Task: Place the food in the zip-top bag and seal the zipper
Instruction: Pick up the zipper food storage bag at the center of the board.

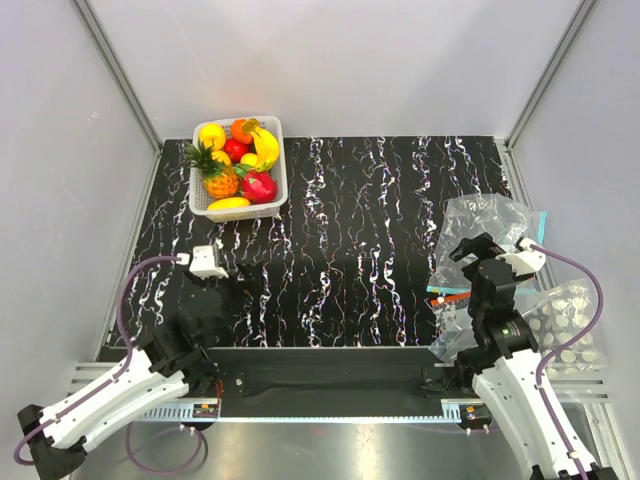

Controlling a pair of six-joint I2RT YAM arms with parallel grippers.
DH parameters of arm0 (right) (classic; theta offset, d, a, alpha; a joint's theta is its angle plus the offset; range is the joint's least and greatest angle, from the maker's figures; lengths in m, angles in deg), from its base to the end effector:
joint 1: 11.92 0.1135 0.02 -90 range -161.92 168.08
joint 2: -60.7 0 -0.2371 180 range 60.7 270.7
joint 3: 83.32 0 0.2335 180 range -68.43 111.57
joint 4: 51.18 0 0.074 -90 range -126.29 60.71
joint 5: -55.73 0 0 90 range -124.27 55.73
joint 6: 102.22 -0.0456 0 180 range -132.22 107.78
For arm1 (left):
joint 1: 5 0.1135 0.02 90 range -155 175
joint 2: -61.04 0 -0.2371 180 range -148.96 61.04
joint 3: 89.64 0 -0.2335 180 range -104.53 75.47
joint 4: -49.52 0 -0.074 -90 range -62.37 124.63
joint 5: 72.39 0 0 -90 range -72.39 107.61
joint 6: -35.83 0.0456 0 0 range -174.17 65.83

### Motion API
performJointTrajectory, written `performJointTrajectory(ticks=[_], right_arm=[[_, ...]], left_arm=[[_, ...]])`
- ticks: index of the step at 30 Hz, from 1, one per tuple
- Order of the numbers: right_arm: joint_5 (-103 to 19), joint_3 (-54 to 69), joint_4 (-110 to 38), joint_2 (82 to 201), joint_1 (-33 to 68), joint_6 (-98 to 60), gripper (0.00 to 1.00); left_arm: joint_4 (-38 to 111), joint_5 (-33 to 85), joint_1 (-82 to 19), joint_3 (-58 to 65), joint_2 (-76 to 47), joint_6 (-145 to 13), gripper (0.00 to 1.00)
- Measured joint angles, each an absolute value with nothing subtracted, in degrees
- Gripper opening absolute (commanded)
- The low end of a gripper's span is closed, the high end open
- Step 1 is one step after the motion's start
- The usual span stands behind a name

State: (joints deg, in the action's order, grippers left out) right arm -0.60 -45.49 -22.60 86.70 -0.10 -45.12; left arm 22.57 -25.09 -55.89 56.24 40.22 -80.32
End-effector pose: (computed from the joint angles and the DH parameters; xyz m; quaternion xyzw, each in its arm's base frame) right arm 0.1448 0.0045 0.2330 0.3104 0.7236 0.0023 0.6165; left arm 0.1061 -0.0814 0.2261 -0.0629 0.7634 -0.1346 0.6286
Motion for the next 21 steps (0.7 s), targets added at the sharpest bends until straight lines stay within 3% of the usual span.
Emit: performJointTrajectory(ticks=[7, 14, 20, 21], right_arm=[[-1.0, -43.4, -23.5, 94.9, -0.1, -42.7, 1.0], [-0.8, -27.9, -20.2, 126.7, -0.1, -41.8, 1.0], [-0.7, -23.9, -15.5, 138.0, -0.1, -42.1, 1.0], [-0.7, -23.9, -14.8, 138.2, -0.1, -42.1, 0.92]], left_arm=[[25.0, -22.0, -55.9, 56.3, 41.6, -78.3, 0.99], [25.4, -17.5, -55.9, 56.3, 35.7, -77.2, 0.99], [25.8, -15.1, -56.0, 56.3, 32.9, -76.6, 0.99], [25.8, -14.9, -56.0, 56.3, 32.8, -76.6, 0.99]])
